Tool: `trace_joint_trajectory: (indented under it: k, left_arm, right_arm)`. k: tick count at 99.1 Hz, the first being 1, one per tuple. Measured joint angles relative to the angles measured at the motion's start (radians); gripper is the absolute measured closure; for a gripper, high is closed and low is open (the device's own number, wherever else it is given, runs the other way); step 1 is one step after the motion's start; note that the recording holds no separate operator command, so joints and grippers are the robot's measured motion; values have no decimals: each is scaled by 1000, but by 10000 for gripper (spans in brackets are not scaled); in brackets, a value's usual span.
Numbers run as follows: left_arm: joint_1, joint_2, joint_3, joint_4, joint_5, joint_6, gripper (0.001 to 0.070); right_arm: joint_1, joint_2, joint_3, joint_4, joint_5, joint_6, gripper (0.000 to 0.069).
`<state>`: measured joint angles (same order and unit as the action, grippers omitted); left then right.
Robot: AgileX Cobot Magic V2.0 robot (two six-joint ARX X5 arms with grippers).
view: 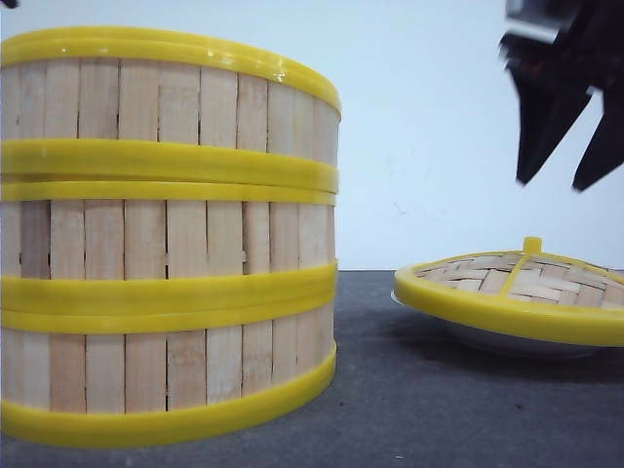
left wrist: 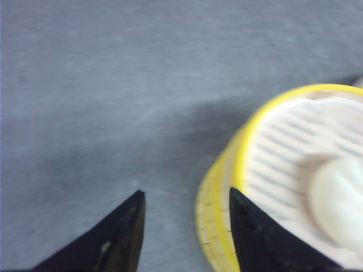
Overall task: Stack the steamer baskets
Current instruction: 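Reach the right gripper to the woven lid, grasp its center knob, lift, then carry the woven lid over the stack and lower it onto the top basket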
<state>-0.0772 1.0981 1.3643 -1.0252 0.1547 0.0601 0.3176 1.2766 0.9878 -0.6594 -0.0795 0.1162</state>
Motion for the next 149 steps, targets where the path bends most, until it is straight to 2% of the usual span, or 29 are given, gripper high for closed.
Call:
trace_joint_trajectory:
  k: [16, 36, 75, 100, 121, 149]
  left_arm:
    - [30, 1, 0, -11, -2, 0, 433]
    - [35, 1, 0, -11, -2, 0, 433]
    - [35, 1, 0, -11, -2, 0, 433]
    - [36, 1, 0, -11, -2, 0, 433]
    - [36, 1, 0, -10, -2, 0, 433]
    - [38, 1, 0, 13, -2, 0, 433]
  right_arm:
    - [-1, 100, 0, 63, 0, -15, 326]
    - [-4, 175, 0, 114, 1, -16, 332]
    - [-6, 190, 5, 134, -2, -18, 621]
    - [-5, 190, 7, 137, -2, -18, 633]
    - [-4, 181, 105, 1, -11, -26, 633]
    - [5, 156, 477, -269, -220, -76, 633]
